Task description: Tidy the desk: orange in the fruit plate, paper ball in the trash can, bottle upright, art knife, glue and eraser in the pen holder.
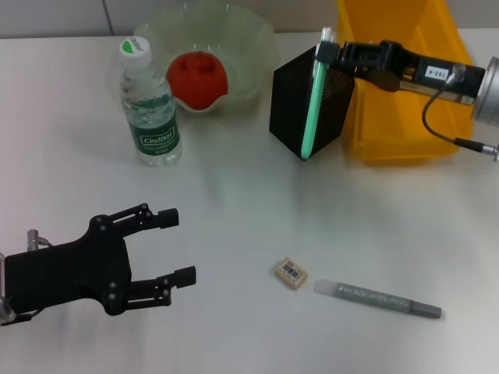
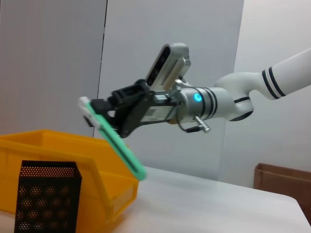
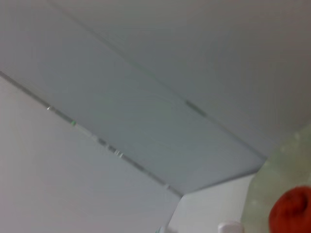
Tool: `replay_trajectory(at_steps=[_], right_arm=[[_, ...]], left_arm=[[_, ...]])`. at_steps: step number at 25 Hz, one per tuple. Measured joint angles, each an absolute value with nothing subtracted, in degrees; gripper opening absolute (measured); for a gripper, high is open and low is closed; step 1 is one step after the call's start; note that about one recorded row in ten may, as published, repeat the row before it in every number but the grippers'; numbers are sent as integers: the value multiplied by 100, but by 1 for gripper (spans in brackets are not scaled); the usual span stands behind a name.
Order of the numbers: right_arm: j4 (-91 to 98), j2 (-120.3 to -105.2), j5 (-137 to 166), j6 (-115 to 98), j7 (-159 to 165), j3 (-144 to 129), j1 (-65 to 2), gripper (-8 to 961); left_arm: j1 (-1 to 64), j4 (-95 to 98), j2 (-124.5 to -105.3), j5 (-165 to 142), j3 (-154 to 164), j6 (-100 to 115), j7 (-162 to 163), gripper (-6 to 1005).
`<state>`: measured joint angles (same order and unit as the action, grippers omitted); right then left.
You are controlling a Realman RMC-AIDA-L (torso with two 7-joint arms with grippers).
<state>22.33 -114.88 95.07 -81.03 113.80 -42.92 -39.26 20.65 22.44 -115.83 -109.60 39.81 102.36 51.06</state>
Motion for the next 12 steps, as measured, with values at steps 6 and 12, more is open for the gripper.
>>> replay_trajectory(at_steps=[6, 12], right_arm=[[2235, -11537, 9501, -7490, 11383, -4078, -4057, 248], [2250, -11532, 9500, -7013, 11366, -3788, -4125, 251]], left_arm=[[2066, 2241, -11591, -10960, 3981, 10243, 5077, 831], [2065, 2241, -11599, -10960, 3977, 10215, 5062, 830]])
